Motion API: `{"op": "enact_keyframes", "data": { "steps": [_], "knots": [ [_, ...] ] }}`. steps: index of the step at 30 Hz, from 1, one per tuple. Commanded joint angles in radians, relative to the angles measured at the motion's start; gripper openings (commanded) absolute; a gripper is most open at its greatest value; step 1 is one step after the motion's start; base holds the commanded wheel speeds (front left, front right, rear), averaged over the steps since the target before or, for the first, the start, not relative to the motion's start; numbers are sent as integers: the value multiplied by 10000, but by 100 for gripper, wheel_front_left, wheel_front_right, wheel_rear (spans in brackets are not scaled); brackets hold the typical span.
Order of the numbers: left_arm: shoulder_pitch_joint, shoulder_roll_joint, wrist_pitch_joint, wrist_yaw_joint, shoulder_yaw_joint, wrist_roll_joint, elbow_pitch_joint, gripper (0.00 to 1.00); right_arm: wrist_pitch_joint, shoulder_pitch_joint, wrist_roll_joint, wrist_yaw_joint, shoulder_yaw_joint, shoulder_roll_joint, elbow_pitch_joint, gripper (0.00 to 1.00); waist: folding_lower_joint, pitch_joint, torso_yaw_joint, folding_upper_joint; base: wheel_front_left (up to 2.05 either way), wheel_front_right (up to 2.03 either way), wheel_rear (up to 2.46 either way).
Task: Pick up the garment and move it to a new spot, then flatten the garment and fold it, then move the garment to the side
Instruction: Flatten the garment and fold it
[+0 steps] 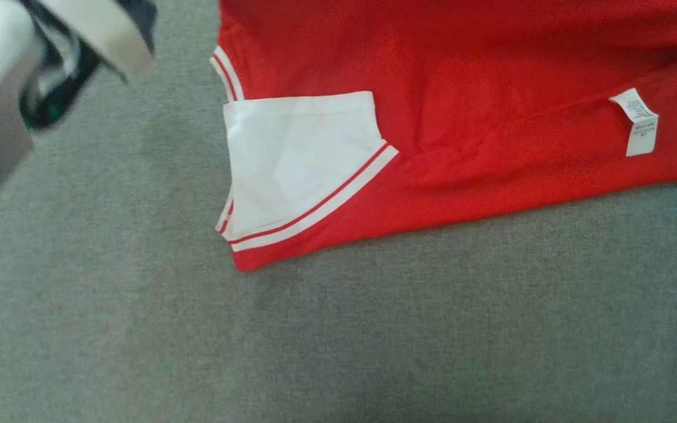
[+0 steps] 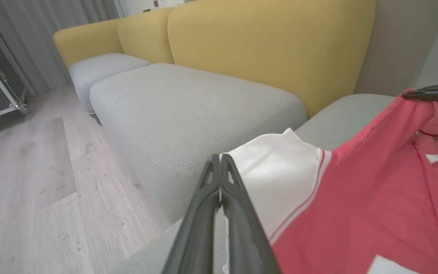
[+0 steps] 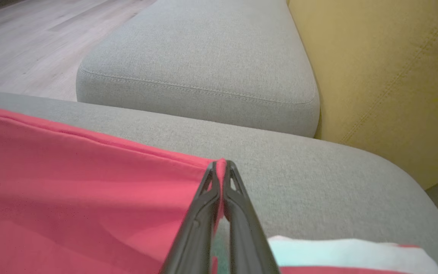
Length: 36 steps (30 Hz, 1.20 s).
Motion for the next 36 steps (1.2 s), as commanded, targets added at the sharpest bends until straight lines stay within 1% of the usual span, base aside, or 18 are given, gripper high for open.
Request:
{"op": "enact_keyframes", "data": {
  "steps": [1, 5, 6, 9, 13, 17, 22, 23, 24, 25, 26, 27, 28, 30, 33, 34, 36],
  "knots": [
    [-51, 567, -125, 17, 413, -29, -296, 0, -169, 335, 54, -7, -131, -182, -213, 0, 0, -180, 149, -1, 0, 0, 0],
    [909, 1051, -242, 33, 396, -99, -1351, 0, -502, 1004, 110, -7, -392, -230, -98, 0, 0, -485, 371, -1, 0, 0, 0],
    [1168, 1170, -286, 109, 394, -108, -1650, 0, -569, 1176, 100, -7, -467, -241, -105, 0, 0, -559, 426, -1, 0, 0, 0],
    [1987, 1505, -371, 438, 388, -106, -2638, 0, -735, 1693, 87, -7, -713, -266, -164, 0, 0, -726, 570, -1, 0, 0, 0],
    [3013, 1864, -447, 995, 383, -95, -3824, 0, -830, 2362, 100, -7, -936, -243, -248, 0, 0, -890, 711, -1, 0, 0, 0],
    [3863, 2002, -580, 1473, 380, -142, -4634, 0, -880, 2929, 51, -7, -1161, -136, -284, 0, 0, -1015, 842, -1, 0, 0, 0],
    [4709, 1952, -700, 1818, 379, -248, -5127, 0, -936, 3346, -26, -7, -1402, -81, -240, 1, 0, -1054, 943, -1, 0, 0, 0],
    [4864, 1906, -719, 1856, 378, -287, -5179, 0, -925, 3399, -37, -7, -1451, -48, -225, 17, 0, -1052, 949, -1, 0, 0, 0],
    [5007, 1853, -737, 1900, 378, -287, -5213, 0, -902, 3450, -50, -7, -1502, -7, -211, 41, 0, -1051, 954, -1, 0, 0, 0],
    [5159, 1779, -756, 1951, 378, -299, -5223, 0, -892, 3502, -69, -7, -1554, 40, -212, 71, 0, -1054, 957, -1, 0, 0, 0],
    [5318, 1687, -775, 1999, 377, -312, -5213, 23, -903, 3552, -81, -7, -1644, 106, -215, 100, 0, -1062, 957, -1, 0, 0, 0],
    [5476, 1584, -794, 2052, 377, -296, -5178, 54, -929, 3614, -105, -7, -1739, 170, -225, 100, 0, -1075, 956, -1, 0, 0, 0],
    [5660, 1451, -817, 2101, 379, -321, -5125, 100, -966, 3697, -144, -7, -1806, 221, -248, 100, 0, -1101, 954, -1, 0, 0, 0],
    [6081, 1127, -861, 2199, 424, -419, -4964, 100, -1083, 3934, -191, -7, -2004, 388, -334, 100, 0, -1209, 955, -1, 0, 0, 0],
    [6733, 584, -905, 2571, 793, -230, -4617, 100, -1279, 4410, -212, -7, -2360, 719, -647, 100, 0, -1399, 962, -1, 0, 0, 0],
    [6733, 584, -905, 2571, 793, -230, -4617, 100, -1279, 4410, -212, -7, -2360, 719, -647, 100, 0, -1399, 962, -1, 0, 0, 0],
    [7321, 87, -911, 3043, 1600, 154, -4528, 100, -1426, 4808, -253, -7, -2676, 975, -954, 100, 0, -1539, 1003, -1, 0, 0, 0]
  ]
}}
